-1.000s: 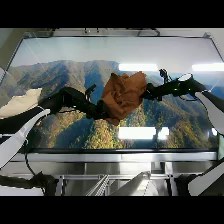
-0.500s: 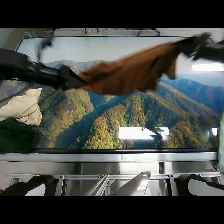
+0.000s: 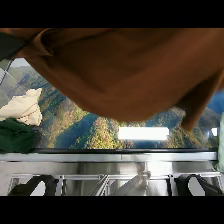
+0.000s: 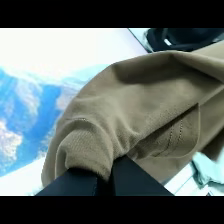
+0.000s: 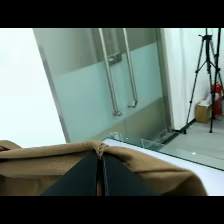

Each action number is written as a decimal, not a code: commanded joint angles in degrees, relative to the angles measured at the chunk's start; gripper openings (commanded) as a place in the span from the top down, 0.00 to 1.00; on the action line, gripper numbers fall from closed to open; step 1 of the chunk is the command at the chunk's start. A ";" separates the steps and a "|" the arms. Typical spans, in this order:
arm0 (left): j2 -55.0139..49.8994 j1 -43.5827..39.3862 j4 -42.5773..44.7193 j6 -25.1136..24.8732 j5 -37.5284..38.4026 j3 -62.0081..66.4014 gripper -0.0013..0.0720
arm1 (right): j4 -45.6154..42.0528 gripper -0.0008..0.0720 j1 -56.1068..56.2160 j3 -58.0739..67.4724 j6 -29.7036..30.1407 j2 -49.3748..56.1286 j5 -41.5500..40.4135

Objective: Fold the shirts.

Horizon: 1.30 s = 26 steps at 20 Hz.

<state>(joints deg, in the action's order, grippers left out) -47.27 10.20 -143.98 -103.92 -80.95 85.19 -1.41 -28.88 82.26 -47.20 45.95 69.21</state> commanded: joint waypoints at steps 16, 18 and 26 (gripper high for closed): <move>-40.81 3.80 -0.11 -9.75 17.40 -13.44 0.00 | -7.58 0.29 15.10 -13.25 -3.32 53.44 -8.98; -41.88 5.66 -0.11 -7.43 10.78 -9.79 0.00 | -8.31 0.29 11.37 -12.11 -3.34 52.92 -5.46; -30.18 -12.20 -0.09 -1.84 11.91 -33.62 0.02 | -23.43 0.30 6.08 -12.00 -6.82 52.28 -0.28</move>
<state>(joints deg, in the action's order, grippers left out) -81.43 5.91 -144.07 -109.67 -74.89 61.23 -21.08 -21.93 70.13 -52.95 98.10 66.78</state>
